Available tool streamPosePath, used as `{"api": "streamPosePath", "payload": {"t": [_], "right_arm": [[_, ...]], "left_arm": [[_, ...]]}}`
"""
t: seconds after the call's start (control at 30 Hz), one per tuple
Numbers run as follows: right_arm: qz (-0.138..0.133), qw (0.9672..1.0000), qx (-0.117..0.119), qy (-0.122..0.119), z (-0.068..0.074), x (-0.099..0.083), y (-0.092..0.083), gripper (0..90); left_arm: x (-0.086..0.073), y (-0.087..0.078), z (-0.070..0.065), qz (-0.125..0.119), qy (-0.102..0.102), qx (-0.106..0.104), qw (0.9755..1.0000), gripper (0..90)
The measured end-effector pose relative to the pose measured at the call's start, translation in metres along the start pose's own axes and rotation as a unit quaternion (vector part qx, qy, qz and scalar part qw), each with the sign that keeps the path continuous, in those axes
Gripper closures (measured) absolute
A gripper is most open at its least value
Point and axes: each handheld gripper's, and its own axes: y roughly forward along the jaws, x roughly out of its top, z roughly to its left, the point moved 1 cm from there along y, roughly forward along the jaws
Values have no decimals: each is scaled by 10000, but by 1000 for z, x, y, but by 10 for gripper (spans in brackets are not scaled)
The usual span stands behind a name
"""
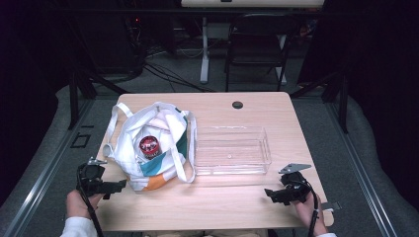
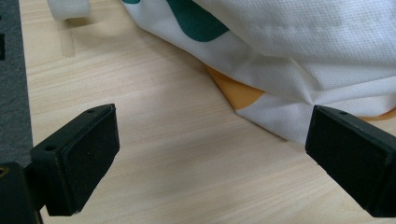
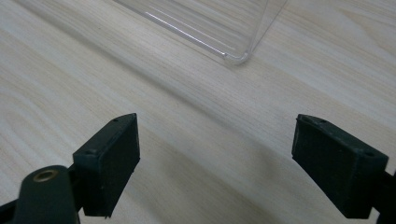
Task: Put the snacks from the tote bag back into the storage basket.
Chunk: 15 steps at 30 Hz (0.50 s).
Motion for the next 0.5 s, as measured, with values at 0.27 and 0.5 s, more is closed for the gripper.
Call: {"api": "streamPosePath", "payload": {"t": [0.27,0.5], "right_arm": [[-1,10000,-26,-3,0,0,0,147],[4,10000,-31,-20,2,1,1,147]], "left_arm": [[0,1,-1,34,20,10,10000,32],[-2,-1,0,16,-6,5,10000,32]]}}
